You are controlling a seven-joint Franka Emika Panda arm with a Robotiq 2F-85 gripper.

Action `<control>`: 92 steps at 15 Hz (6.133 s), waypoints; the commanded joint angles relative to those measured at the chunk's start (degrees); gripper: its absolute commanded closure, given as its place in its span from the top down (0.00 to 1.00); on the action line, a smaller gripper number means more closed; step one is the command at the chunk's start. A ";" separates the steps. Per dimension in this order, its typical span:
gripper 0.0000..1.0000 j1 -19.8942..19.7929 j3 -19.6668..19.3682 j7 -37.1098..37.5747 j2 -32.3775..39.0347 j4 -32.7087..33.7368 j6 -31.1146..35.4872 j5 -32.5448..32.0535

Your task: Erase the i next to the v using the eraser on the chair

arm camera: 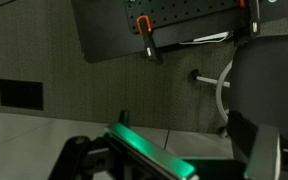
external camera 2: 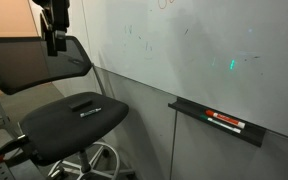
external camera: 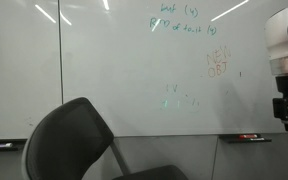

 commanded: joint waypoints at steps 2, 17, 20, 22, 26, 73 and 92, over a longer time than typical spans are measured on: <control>1.00 0.97 -0.86 0.42 0.09 0.08 -0.15 -0.42; 1.00 17.37 11.69 -1.40 1.97 4.74 -5.82 0.44; 1.00 20.70 15.22 -0.58 4.97 8.17 -4.44 0.48; 1.00 22.06 16.95 0.18 7.21 10.54 -3.04 0.42; 1.00 22.91 20.21 2.87 13.57 15.14 1.97 -0.53; 1.00 27.57 5.22 4.19 74.22 74.30 -18.87 15.96; 1.00 32.82 -0.88 7.43 68.38 65.78 10.34 -5.62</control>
